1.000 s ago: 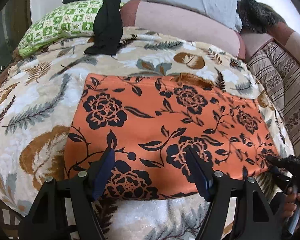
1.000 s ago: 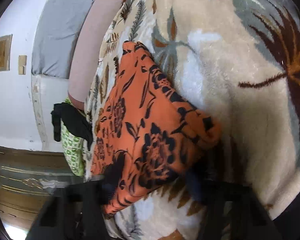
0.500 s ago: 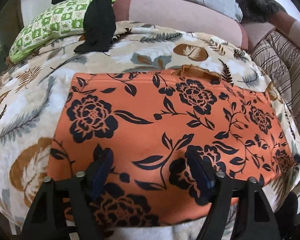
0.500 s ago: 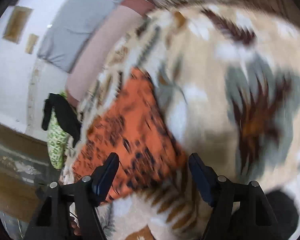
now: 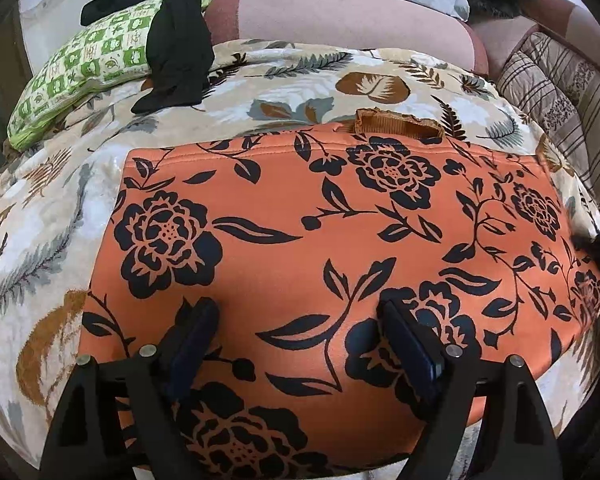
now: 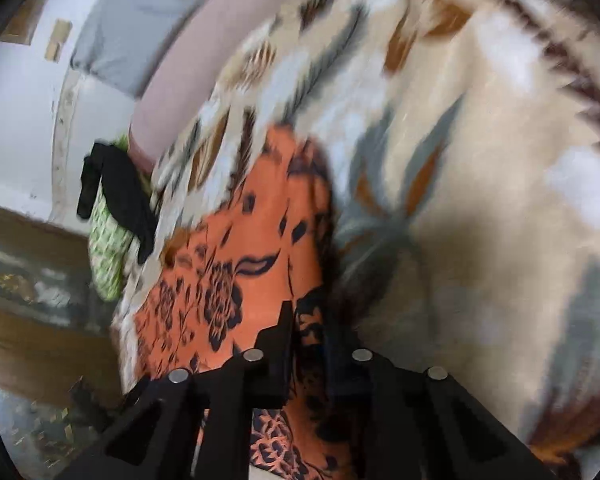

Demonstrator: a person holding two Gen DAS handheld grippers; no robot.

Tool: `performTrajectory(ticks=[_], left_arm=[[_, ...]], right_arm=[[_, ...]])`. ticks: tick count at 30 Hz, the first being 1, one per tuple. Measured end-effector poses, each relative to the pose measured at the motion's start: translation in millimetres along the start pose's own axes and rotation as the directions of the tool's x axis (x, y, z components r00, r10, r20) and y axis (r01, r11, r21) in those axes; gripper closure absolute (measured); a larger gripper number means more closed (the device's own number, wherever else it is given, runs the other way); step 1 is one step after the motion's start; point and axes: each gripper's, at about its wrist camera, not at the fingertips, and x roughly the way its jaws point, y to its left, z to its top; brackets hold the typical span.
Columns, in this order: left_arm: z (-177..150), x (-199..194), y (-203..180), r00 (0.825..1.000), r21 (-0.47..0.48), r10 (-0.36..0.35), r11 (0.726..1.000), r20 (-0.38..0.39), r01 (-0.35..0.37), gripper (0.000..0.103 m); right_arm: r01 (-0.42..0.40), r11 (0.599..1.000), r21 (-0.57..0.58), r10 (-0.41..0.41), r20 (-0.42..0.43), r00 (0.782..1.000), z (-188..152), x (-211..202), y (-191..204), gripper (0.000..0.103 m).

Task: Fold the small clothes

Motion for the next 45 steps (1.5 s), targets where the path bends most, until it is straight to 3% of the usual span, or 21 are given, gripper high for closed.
performTrajectory(ticks=[2,5,6,7,8,11,14,15,16,19,21,23,25,26,32,36,37,41,43,45], left_arm=[[2,-5,-1,1.000,0.008,0.003,1.000,-0.010,-0.003,0.017],[3,-20,8,0.999,-0.038,-0.016,0.999,0.039,0.017,0.017],[4,-21,10,0.999,-0.049,-0.020,0.999,0.044,0.022,0.017],[3,-20,12,0.999,-0.058,-0.024,0.998,0.043,0.027,0.017],[2,-17,13,0.999,-0.062,-0.023,0.998,0.034,0.025,0.017],[-4,-7,10,1.000,-0.032,-0.003,0.999,0.012,0.003,0.017],[-4,-7,7,1.000,-0.015,0.004,1.000,0.011,-0.003,0.017],[-3,-8,8,1.000,-0.018,-0.003,1.000,0.007,0.003,0.017],[-2,-9,9,1.000,-0.020,-0.008,1.000,0.008,0.008,0.017],[-3,-6,12,1.000,-0.028,-0.016,0.999,0.014,0.016,0.017],[-2,-7,11,1.000,-0.018,-0.008,1.000,0.016,0.008,0.017],[-2,-13,12,0.999,-0.031,-0.024,0.999,0.025,0.025,0.017],[-1,-20,14,0.999,-0.050,-0.029,0.998,0.044,0.032,0.017],[-1,-22,15,0.998,-0.062,-0.032,0.997,0.054,0.035,0.017],[0,-32,13,0.995,-0.106,-0.062,0.992,0.076,0.070,0.017],[-1,-37,5,0.994,-0.088,-0.073,0.993,0.076,0.080,0.017],[-2,-38,4,0.994,-0.082,-0.074,0.993,0.074,0.080,0.017],[-1,-48,6,0.993,-0.083,-0.061,0.994,0.097,0.069,0.017],[1,-51,8,0.993,-0.098,-0.060,0.993,0.100,0.070,0.017],[4,-51,8,0.994,-0.094,-0.051,0.994,0.100,0.060,0.017]], right_arm=[[-0.065,0.995,0.076,0.067,-0.022,0.998,4,4,-14,0.090],[-0.066,0.998,-0.017,0.066,0.030,0.997,8,-21,11,0.077],[-0.064,0.997,-0.052,0.066,0.049,0.997,10,-28,20,0.058],[-0.067,0.995,-0.078,0.072,0.060,0.996,13,-32,29,0.029],[-0.067,0.993,-0.097,0.074,0.067,0.995,17,-32,35,0.023],[-0.028,0.989,-0.144,0.039,0.078,0.996,34,-19,51,0.023],[0.029,0.996,-0.084,-0.027,0.023,0.999,64,22,41,0.025],[0.010,0.998,-0.065,-0.011,-0.004,1.000,68,35,39,0.052],[0.010,0.999,-0.050,-0.011,-0.021,1.000,69,38,37,0.087],[0.038,0.999,0.003,-0.038,0.006,0.999,69,43,25,0.087],[-0.059,0.988,0.141,0.056,0.028,0.998,66,37,7,0.086],[-0.061,0.989,0.132,0.053,0.061,0.997,58,18,12,0.073],[-0.034,0.994,0.099,0.025,0.084,0.996,43,-5,16,0.032],[-0.028,0.994,0.103,0.016,0.114,0.993,28,-22,16,0.031],[-0.173,0.976,0.130,0.152,0.160,0.975,-85,-81,7,0.031],[-0.234,0.925,0.298,0.226,0.062,0.972,-148,-49,-20,0.031],[-0.234,0.918,0.319,0.232,0.045,0.972,-150,-37,-22,0.030],[-0.317,0.893,0.320,0.274,0.175,0.946,-132,-33,-21,0.030],[-0.322,0.888,0.328,0.271,0.191,0.943,-120,-28,-23,0.030],[-0.352,0.842,0.408,0.295,0.197,0.935,-116,-19,-32,0.030]])
